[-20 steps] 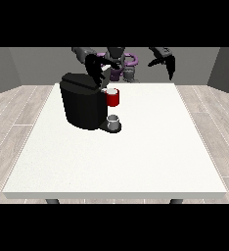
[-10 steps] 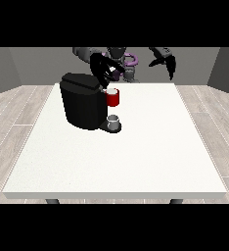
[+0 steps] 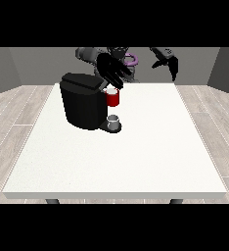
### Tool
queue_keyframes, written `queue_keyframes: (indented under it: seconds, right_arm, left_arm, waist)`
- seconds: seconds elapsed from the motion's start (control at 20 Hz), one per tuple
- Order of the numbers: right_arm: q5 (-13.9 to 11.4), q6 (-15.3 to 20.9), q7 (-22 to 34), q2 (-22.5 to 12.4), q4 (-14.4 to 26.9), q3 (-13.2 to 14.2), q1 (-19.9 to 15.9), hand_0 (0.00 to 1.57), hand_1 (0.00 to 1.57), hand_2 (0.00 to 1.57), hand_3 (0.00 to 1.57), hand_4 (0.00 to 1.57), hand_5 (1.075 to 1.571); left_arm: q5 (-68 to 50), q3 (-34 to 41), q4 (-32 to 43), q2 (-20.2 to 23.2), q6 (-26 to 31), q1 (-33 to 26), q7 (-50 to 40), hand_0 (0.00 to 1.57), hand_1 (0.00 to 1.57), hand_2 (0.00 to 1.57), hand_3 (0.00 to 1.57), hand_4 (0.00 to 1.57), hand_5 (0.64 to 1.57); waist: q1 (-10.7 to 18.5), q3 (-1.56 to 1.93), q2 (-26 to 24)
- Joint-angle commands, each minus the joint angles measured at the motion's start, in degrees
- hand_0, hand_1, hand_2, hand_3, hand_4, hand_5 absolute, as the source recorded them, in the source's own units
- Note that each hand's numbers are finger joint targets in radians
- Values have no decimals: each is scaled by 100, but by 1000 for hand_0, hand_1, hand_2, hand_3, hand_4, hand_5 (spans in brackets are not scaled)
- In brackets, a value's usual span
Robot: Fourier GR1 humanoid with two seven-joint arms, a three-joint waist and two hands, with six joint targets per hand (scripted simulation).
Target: Insert the coffee pod into the coffee machine and close the lid
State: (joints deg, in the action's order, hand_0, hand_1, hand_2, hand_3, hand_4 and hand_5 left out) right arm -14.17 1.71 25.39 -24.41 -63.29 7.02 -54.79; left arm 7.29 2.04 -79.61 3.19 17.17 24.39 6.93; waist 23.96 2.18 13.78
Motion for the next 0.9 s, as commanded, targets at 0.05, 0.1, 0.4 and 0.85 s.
queue_keyframes:
  seconds: [0.05, 0.1, 0.4, 0.85]
  right_arm:
    - [249, -102, -558, 566, -402, -242, -689, 0, 0, 0, 0, 0, 1571]
    - [307, -84, -561, 589, -463, -166, -516, 0, 0, 0, 0, 0, 1571]
    - [265, 272, -869, 771, -293, -71, -991, 0, 0, 0, 0, 0, 1571]
    - [441, 104, -1690, 1042, 252, -60, -1250, 0, 0, 0, 0, 0, 1571]
  left_arm:
    - [22, -133, 35, -78, 60, 242, 26, 0, 0, 0, 0, 368, 1571]
    - [2, -45, -25, 27, 71, 192, 45, 0, 0, 0, 0, 365, 1571]
    - [-91, -88, -50, -74, 117, 542, -48, 0, 0, 0, 0, 352, 1571]
    - [-240, 337, -36, 342, 178, 457, 154, 0, 0, 0, 0, 272, 1571]
  waist:
    - [716, -213, 264]
    - [815, -206, 195]
    - [975, -219, 624]
    - [488, -219, 789]
